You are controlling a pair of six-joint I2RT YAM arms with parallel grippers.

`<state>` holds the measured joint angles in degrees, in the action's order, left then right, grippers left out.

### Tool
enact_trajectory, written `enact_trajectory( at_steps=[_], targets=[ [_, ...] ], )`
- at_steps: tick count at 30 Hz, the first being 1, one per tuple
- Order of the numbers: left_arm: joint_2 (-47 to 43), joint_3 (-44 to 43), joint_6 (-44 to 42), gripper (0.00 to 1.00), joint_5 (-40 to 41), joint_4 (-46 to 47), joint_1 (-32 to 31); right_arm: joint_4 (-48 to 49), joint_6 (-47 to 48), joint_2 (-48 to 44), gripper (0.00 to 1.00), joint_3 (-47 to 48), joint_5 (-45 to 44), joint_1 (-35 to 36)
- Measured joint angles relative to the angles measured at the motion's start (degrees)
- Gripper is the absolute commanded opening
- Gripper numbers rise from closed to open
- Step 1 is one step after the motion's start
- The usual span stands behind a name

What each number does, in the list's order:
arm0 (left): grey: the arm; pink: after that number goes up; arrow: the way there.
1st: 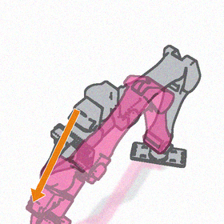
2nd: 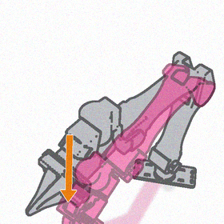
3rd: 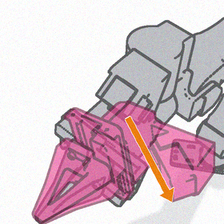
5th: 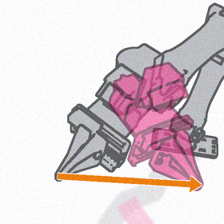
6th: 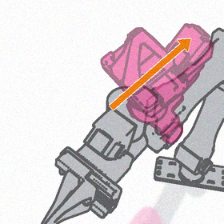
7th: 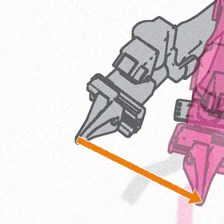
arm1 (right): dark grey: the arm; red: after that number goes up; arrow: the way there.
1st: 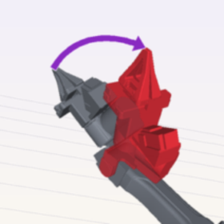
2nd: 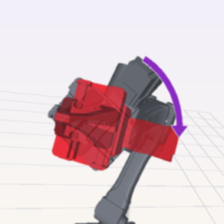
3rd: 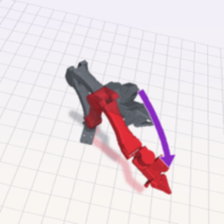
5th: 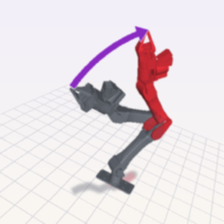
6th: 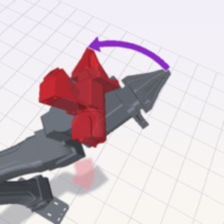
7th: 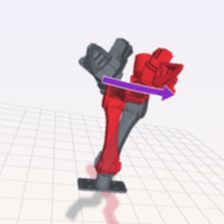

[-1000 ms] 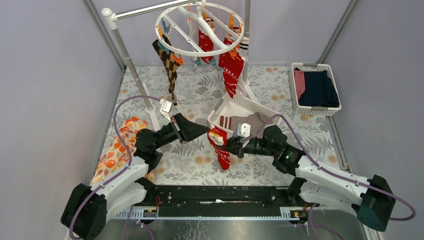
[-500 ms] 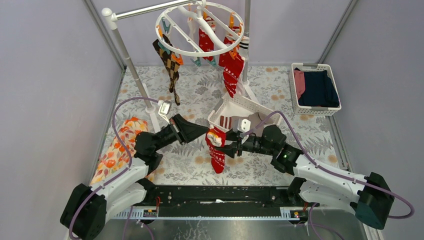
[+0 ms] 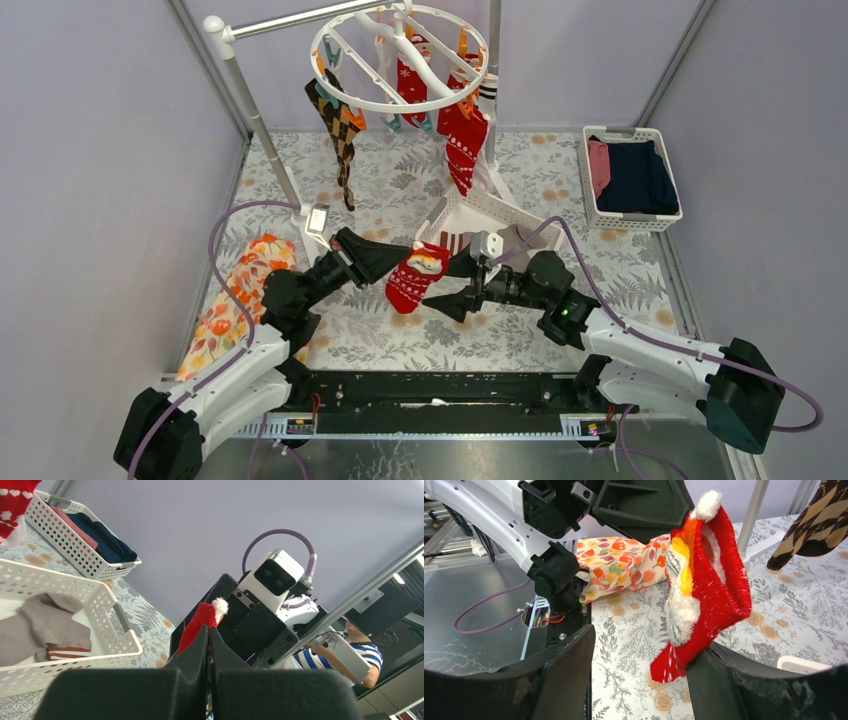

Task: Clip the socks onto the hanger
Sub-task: Pick up the sock from the bin.

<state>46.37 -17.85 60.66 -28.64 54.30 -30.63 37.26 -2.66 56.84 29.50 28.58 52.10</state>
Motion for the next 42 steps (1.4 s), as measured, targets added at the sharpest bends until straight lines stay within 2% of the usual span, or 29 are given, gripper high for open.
enact_trajectory(
  at_steps=[4, 8, 13, 17, 20, 21, 25, 26, 28, 31, 36, 42],
  targets=[
    [0.0, 0.2, -0.5, 0.0, 1.2, -0.9, -0.3, 1.4, -0.7, 0.3, 0.63, 0.0, -0.2, 0.0],
    [0.5, 0.7, -0.4, 0.0, 1.9, -0.9, -0.6, 3.3, -1.3, 2.3, 0.42, 0.0, -0.7, 0.0],
    [0.4, 1.4, -0.4, 0.0, 2.9, -1.0, -0.6, 4.3, -1.5, 3.7, 0.27, 0.0, -2.6, 0.0],
    [-0.6, 1.7, -0.5, 0.0, 4.2, -1.0, -0.6, 4.0, 0.0, 2.4, 0.0, 0.0, -5.3, 0.0],
    [-0.5, 1.7, -0.4, 0.0, 4.8, -1.0, -0.6, 3.8, 1.1, 0.4, 0.0, -0.1, -6.9, 0.0],
    [-0.3, 1.7, -0.4, 0.06, 5.1, -1.0, -0.7, 3.8, 1.8, -0.3, 0.0, -0.1, -7.3, 0.0],
    [-0.2, 1.2, -1.6, 0.51, 6.6, -4.9, -0.8, 1.9, 5.5, -1.7, 0.0, 0.1, -9.8, 0.0],
    [-0.5, 0.6, -2.4, 0.6, 7.3, -7.1, -0.8, 0.7, 7.0, -1.8, 0.0, 0.4, -10.6, 0.0],
    [-2.2, -1.2, -4.6, 0.69, 9.2, -12.8, -0.8, -2.0, 10.4, -1.8, 0.0, 1.3, -12.1, 0.0],
    [-6.5, -4.7, -9.2, 0.74, 12.4, -20.0, -0.8, -6.0, 16.2, -1.2, 0.0, 3.5, -13.7, 0.0],
    [-11.2, -8.8, -16.4, 0.74, 15.0, -25.4, -0.8, -10.5, 28.3, 0.5, 0.0, 5.9, -15.7, 0.7],
    [-8.0, -12.3, -18.3, 0.74, 14.9, -30.1, -0.8, -15.4, 42.7, 1.6, 0.0, 6.1, -17.8, 3.2]
  ],
)
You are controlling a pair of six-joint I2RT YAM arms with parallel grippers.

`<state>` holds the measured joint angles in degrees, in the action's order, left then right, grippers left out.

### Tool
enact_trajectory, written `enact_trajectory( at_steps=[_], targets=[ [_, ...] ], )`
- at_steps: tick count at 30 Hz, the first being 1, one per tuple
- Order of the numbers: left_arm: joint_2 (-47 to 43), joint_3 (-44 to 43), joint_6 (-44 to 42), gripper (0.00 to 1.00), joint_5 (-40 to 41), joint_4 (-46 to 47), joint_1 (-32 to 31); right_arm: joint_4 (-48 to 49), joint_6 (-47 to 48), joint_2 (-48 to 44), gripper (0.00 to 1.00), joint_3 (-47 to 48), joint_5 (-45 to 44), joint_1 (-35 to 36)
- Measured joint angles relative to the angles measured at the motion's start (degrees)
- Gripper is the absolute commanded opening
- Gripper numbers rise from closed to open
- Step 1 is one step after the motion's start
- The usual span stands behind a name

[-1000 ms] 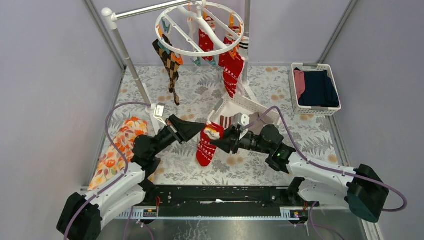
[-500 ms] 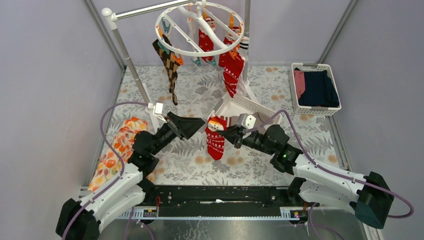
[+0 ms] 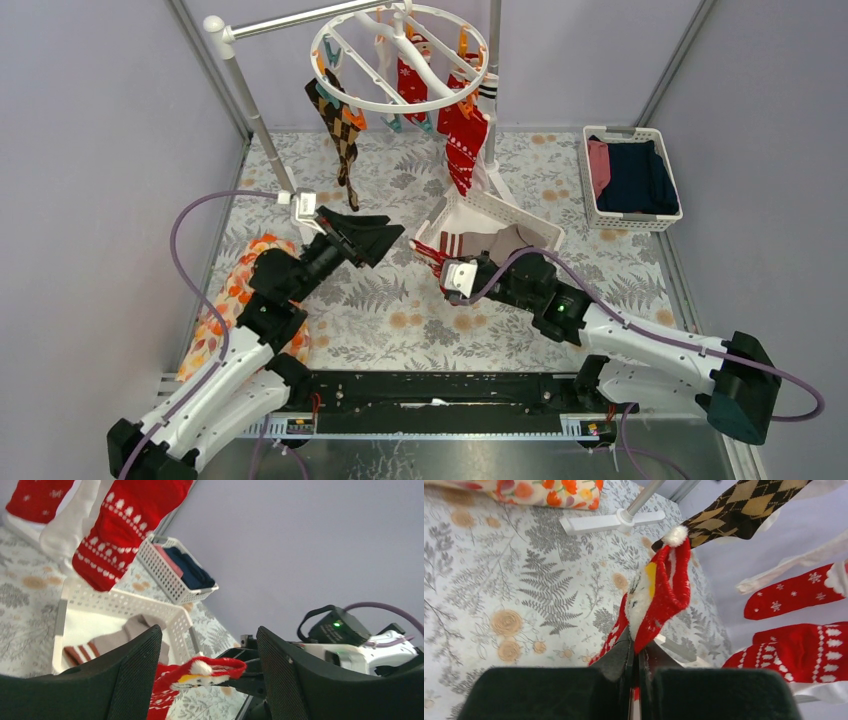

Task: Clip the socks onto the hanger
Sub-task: Pick up the sock from the bin.

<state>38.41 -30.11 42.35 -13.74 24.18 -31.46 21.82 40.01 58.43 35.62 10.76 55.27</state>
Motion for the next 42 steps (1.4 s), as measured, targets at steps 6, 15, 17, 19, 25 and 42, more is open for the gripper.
enact_trajectory(
  at_steps=[6, 15, 17, 19, 25, 42],
  targets=[
    [3.3, -1.9, 1.0, 0.72, -0.4, -5.1, 0.0, -1.1, 8.3, 0.1, 0.0, 0.0, -2.6, 1.2],
    [4.1, -4.5, 1.4, 0.69, -0.3, -5.3, 0.0, -1.0, 6.2, -0.5, 0.0, 1.9, -7.9, 1.4],
    [5.5, -6.6, 0.8, 0.68, -0.1, -4.9, 0.0, -2.0, 3.9, 1.4, 0.0, 5.3, -11.1, 1.4],
    [7.9, -9.8, 0.5, 0.69, 0.7, -4.4, 0.0, -1.9, 2.1, 3.4, 0.0, 8.6, -14.0, 1.4],
    [14.7, -18.7, 1.6, 0.69, 6.3, -4.7, -0.1, -0.6, -3.0, 7.2, 0.0, 13.8, -21.7, 1.1],
    [25.4, -24.0, -1.4, 0.67, 17.4, -3.8, -2.7, -0.6, -17.2, 9.0, 0.0, 15.9, -10.6, -11.2]
  ],
)
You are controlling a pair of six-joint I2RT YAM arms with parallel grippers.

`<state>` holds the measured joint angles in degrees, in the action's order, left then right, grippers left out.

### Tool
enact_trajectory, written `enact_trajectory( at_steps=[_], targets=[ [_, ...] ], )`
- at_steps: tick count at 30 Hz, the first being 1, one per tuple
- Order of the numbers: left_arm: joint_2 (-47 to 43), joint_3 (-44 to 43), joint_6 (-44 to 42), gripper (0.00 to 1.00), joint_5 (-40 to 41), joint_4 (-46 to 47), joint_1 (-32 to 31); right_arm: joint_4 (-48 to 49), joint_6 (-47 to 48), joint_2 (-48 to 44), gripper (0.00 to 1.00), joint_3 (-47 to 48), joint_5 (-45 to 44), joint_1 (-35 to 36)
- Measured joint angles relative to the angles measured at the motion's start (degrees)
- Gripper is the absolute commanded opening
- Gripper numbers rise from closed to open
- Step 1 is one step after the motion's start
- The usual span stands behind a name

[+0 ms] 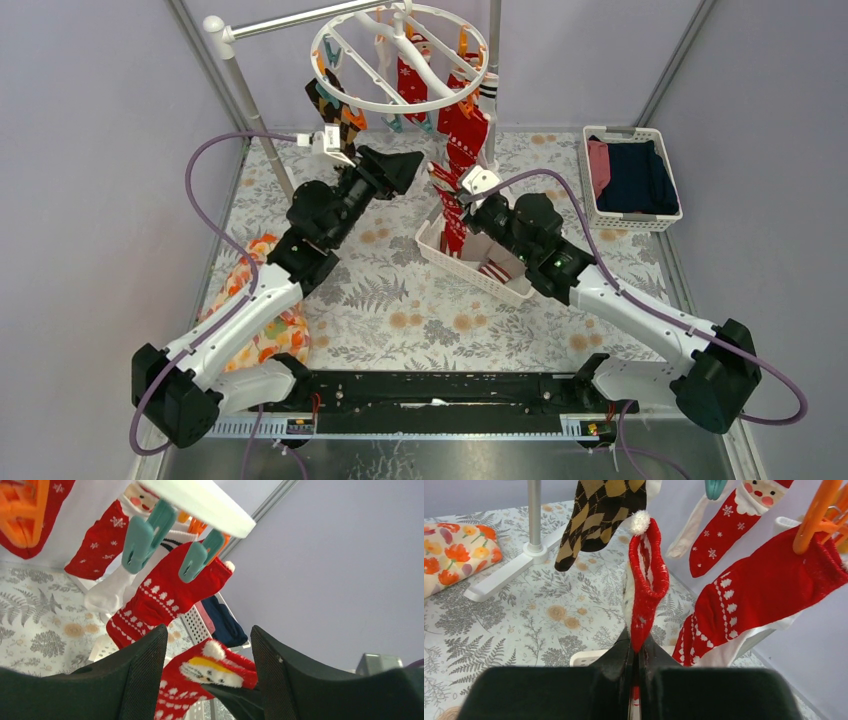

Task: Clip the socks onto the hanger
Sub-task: Pick up the sock from the bin.

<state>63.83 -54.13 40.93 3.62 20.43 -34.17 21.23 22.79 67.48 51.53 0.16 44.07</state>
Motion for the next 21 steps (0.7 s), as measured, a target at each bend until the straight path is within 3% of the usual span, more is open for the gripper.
enact_trajectory(
  at_steps=[5, 9, 14, 21],
  targets=[
    [-1.2, -0.4, -1.2, 0.67, 0.7, 0.2, -0.8, 0.0, -1.2, 0.7, 0.0, 0.3, 2.7, -0.5],
    [-7.7, 6.2, -1.6, 0.7, -0.9, 0.5, -1.1, 0.2, -1.6, 0.6, 0.0, 0.2, 3.5, -0.6],
    [-17.2, 19.1, -11.0, 0.76, -12.4, 7.0, -1.0, 0.7, -1.9, 0.1, 0.0, -0.8, 7.6, -0.7],
    [-15.5, 25.4, -25.8, 0.79, -25.9, 13.1, -0.6, 0.3, -2.0, -0.8, 0.0, -1.6, 15.8, -0.7]
  ],
)
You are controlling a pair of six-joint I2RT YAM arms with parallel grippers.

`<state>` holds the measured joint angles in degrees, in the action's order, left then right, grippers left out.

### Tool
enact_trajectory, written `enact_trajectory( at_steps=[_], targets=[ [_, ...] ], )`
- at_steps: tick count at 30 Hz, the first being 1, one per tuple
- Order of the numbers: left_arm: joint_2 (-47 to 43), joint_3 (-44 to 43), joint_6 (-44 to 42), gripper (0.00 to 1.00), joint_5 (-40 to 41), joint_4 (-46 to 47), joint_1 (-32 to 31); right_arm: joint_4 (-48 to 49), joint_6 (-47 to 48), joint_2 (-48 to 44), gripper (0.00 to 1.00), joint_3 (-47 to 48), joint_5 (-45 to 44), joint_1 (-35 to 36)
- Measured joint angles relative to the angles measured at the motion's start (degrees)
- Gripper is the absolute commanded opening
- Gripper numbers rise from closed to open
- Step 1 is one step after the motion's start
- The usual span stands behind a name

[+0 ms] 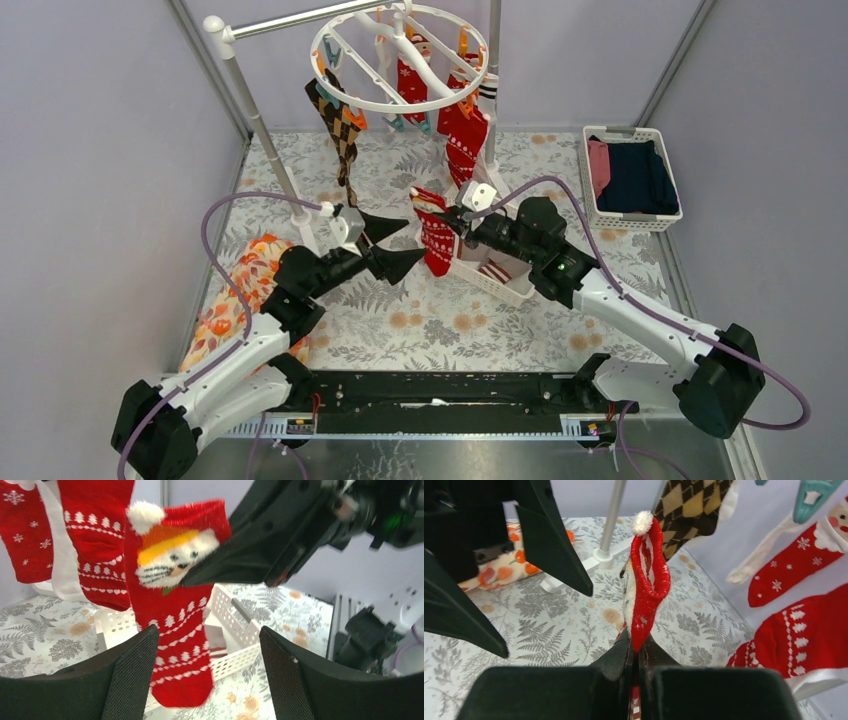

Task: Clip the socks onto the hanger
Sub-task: Pick up the sock from the bin.

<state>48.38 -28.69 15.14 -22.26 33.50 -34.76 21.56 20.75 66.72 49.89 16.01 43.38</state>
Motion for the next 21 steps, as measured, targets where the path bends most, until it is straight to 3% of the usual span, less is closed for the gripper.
enact_trajectory(
  at_steps=[11, 21],
  targets=[
    [-2.4, 3.5, -10.3, 0.76, -8.7, 5.8, 2.8, -4.2, 2.3, -2.8, 0.0, 0.0, 13.0, 0.0],
    [-2.2, 6.9, -9.4, 0.56, -12.7, 12.4, 3.8, -6.3, 2.6, -2.9, 0.0, 0.0, 20.6, 0.0]
  ],
)
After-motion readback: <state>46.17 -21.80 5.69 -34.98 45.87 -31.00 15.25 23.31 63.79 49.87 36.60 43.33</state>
